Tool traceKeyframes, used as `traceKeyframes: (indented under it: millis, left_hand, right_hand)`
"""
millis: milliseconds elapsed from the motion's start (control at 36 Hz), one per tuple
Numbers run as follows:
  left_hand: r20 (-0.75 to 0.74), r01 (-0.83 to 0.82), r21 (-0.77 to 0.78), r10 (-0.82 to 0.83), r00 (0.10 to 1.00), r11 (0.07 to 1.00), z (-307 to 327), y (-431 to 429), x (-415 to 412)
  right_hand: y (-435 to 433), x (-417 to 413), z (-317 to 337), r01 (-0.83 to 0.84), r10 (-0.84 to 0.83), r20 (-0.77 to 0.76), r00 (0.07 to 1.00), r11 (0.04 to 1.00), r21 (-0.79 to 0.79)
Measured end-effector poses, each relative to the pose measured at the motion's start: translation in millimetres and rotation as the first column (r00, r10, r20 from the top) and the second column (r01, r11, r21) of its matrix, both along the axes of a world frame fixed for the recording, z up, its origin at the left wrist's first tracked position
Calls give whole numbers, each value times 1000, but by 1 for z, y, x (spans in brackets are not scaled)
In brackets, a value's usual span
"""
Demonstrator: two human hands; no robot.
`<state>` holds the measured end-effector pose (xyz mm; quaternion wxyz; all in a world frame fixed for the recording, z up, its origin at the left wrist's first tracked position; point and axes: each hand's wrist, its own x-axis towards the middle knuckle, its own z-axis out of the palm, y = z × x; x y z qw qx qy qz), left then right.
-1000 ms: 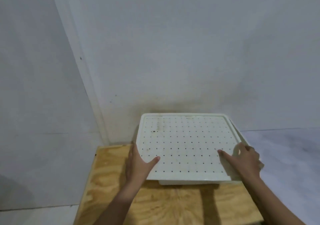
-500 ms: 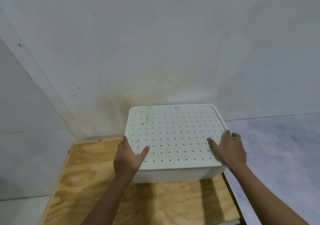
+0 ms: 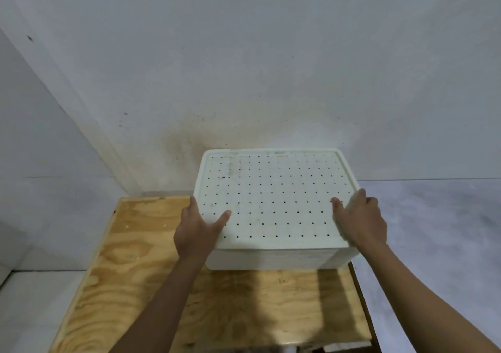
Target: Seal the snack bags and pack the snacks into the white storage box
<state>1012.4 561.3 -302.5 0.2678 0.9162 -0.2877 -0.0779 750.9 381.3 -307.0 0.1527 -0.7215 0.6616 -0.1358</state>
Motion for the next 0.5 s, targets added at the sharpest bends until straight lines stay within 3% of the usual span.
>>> traceKeyframes:
  millis: [444, 500]
  left_hand:
    - [-53, 43, -31, -45, 998, 999, 8, 6, 2]
    - [-51, 46, 5, -45, 998, 999, 3, 10, -3]
  right_hand:
    - [6, -2, 6, -4, 2, 80, 997, 1000, 20]
    - [14, -2, 5, -25, 27, 56, 998, 999, -40]
